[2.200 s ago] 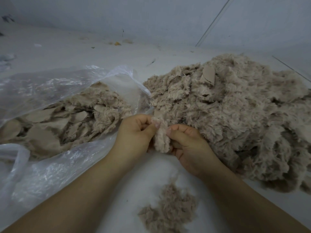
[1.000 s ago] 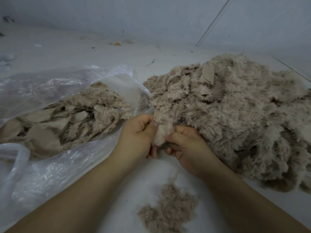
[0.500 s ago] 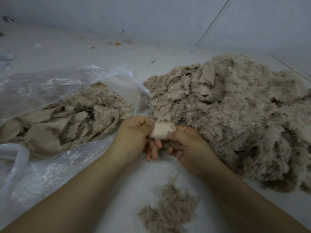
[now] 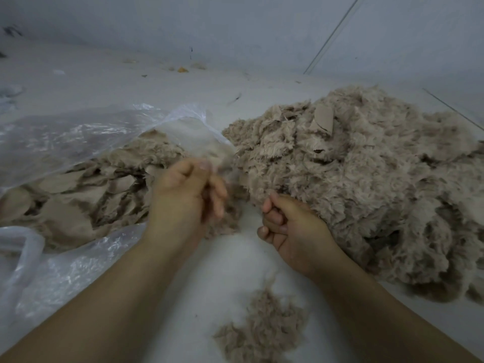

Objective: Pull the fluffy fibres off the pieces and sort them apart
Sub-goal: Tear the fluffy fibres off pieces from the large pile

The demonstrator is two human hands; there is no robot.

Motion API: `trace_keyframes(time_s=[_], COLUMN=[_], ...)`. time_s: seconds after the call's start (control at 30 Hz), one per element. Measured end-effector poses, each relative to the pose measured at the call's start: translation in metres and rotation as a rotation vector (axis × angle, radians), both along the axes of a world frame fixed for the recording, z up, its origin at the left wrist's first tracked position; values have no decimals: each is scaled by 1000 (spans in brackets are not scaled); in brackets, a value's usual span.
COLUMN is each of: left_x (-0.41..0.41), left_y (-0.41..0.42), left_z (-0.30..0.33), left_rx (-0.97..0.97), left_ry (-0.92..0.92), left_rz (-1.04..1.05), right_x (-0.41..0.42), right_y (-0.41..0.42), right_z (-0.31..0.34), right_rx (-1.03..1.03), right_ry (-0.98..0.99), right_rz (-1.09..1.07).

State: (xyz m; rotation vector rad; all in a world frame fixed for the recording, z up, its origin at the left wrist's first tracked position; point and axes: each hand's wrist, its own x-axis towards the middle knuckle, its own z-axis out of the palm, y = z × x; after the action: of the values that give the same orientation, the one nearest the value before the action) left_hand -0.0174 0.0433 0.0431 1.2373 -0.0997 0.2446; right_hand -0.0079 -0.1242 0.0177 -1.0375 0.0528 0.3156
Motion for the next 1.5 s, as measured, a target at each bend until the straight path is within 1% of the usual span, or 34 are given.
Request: trace_keyframes(time_s=[0.03, 0.07, 0.1, 0.13, 0.17, 0.23, 0.27, 0.3, 0.33, 0.37, 0.4, 0.47, 0.5, 0.57, 0.63, 0.77, 0.93, 1.0, 1.07, 1.17, 1.27, 1.37, 1.43, 1.5], left_x=[3, 4, 5, 4, 2, 2, 3, 4, 4, 5, 6, 6, 5, 3, 1, -5, -5, -6, -6, -5, -5, -6, -7, -9], left_y=[2, 1, 1, -1, -4, -5, -3, -1, 1, 3, 3, 0, -1, -5, -9, -18, -18, -18, -20, -23, -21, -20, -21, -22], left_z=[1, 1, -2, -6, -10, -18, -20, -20, -20, -20, -21, -23, -23, -23, -21, -18, -14, -12, -11, -12, -14, -13, -13, -12], left_rx=[-87, -111, -59, 82, 282, 758, 969, 1139, 1268, 1357, 1399, 1376, 1315, 1100, 908, 605, 321, 172, 87, 65, 156, 230, 314, 408], left_ry=[-31, -14, 35, 86, 113, 63, 10, -18, -12, 5, 0, -94, -137, -187, -202, -127, -21, 16, 65, 109, 120, 157, 173, 179], left_rz=[63, 98, 125, 142, 147, 172, 193, 200, 187, 149, 104, 74, 102, 165, 128, -14, -18, -53, -110, -140, -106, -169, -177, -197], right_x=[0, 1, 0, 0, 0, 0, 1, 1, 1, 1, 1, 1, 1, 0, -1, -2, -5, -6, -5, -5, -5, -4, -1, 0], right_y=[0, 0, 0, 0, 0, 0, 0, 0, 0, 0, -1, -1, -1, -2, -3, -4, -4, -4, -4, -3, -3, -2, -2, -2], right_z=[0, -1, -2, -2, -2, -3, -3, -3, -4, -5, -6, -7, -7, -6, -6, -5, -4, -4, -4, -3, -1, -1, -3, -4], right_rx=[0, -6, -9, -9, -5, 1, 4, 5, 7, 6, 0, -21, -32, -46, -71, -145, -253, -256, -249, -231, -188, -139, -114, -116], right_ry=[3, 3, -1, -6, -9, -14, -16, -19, -23, -27, -33, -48, -55, -71, -122, -190, -227, -254, -254, -234, -190, -138, -87, -88], right_rz=[6, 10, 13, 16, 17, 24, 27, 31, 36, 41, 44, 49, 52, 64, 113, 178, 175, 204, 210, 176, 156, 112, 86, 88])
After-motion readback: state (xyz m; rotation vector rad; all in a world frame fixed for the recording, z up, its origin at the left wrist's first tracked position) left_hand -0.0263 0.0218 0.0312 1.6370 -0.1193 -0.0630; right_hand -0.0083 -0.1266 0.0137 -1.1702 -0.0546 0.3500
